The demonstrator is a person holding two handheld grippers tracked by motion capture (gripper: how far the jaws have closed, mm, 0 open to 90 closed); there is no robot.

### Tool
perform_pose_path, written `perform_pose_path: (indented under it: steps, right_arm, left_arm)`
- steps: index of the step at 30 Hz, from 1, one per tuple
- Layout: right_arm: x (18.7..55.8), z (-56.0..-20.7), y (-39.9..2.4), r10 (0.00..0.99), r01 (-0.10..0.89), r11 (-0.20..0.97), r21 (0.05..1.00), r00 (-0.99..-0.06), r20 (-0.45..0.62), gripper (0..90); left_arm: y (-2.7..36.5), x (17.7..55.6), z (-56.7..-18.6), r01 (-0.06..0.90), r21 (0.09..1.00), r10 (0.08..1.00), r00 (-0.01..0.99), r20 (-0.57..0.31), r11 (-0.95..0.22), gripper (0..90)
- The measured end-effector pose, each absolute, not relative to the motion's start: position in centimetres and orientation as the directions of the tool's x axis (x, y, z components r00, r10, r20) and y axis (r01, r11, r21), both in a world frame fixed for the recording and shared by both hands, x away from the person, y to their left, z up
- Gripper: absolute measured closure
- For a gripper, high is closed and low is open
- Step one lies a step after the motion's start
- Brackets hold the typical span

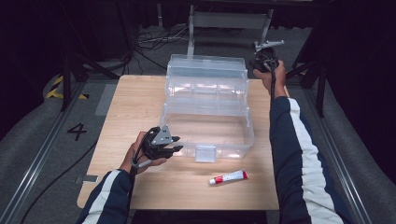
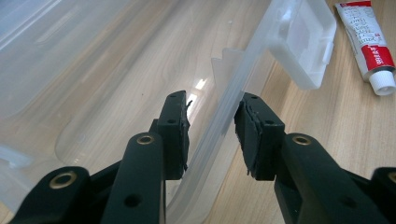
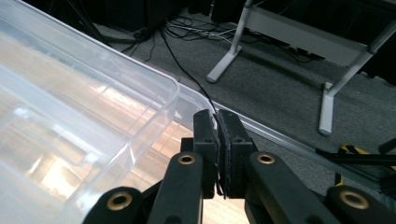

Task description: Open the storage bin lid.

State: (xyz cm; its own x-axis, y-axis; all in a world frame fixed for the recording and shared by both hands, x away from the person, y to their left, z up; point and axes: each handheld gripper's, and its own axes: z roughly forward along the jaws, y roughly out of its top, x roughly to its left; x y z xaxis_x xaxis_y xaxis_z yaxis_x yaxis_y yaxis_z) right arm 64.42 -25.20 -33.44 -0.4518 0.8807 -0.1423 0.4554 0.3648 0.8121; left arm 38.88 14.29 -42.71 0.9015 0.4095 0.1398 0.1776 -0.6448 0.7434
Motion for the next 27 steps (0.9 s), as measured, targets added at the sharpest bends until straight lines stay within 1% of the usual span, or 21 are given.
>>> perform_pose_path:
  steps: [11, 22, 27]
  right_arm:
    - [62.4, -32.3, -26.4, 0.866, 0.426, 0.383, 0.819, -0.475, -0.158, 86.4]
    - [59.8, -31.6, -26.1, 0.825, 0.385, 0.430, 0.816, -0.536, -0.182, 84.8]
    - [57.7, -31.9, -26.7, 0.804, 0.371, 0.454, 0.810, -0.562, -0.193, 84.6]
  left_arm:
    - [14.3, 38.9, -42.7, 0.179, 0.744, 0.412, 0.900, 0.140, -0.643, 64.6]
    - [14.3, 38.8, -42.8, 0.174, 0.746, 0.410, 0.901, 0.143, -0.642, 64.7]
    - [14.3, 38.8, -42.8, 0.174, 0.746, 0.410, 0.900, 0.145, -0.643, 64.6]
